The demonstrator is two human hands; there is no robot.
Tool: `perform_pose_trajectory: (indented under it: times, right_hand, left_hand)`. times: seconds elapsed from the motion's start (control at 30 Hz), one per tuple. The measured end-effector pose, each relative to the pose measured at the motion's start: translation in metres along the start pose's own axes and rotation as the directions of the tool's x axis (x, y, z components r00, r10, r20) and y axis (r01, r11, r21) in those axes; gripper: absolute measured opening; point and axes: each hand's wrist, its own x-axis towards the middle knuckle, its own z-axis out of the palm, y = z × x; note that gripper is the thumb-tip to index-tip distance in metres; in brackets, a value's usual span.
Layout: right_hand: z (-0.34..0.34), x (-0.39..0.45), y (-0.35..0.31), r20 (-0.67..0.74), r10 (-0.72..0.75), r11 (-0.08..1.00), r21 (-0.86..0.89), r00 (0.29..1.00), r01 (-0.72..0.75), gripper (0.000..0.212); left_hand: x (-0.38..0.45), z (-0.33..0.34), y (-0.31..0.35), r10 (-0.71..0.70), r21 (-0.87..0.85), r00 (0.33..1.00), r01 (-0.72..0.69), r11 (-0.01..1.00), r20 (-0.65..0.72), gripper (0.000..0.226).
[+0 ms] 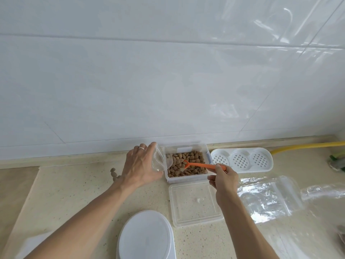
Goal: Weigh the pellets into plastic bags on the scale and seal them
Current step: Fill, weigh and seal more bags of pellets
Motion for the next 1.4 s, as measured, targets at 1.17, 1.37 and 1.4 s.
perform_pose_trajectory:
  times: [1.17,1.37,1.4]
  right_hand:
    - [-0.016,0.005,-0.013,0.147,-0.322,0.907,-0.234,0.935,0.349,0.013]
    - [0.009,-0.008,0.011,0.22,-0.22,0.938,-0.219,0.95,0.268,0.013]
    - [0.011,-0.008,0.012,0.203,-0.199,0.948,-0.207,0.959,0.241,0.013]
  left_hand:
    - [0.007,0.0,0.003,-0.088,-0.171,0.996,0.088,0.981,0.008,0.088]
    - [0.002,0.0,-0.001,-0.079,-0.127,0.997,0.082,0.989,0.024,0.087]
    - [0.001,0.0,0.0,-0.071,-0.116,0.997,0.073,0.991,0.021,0.086]
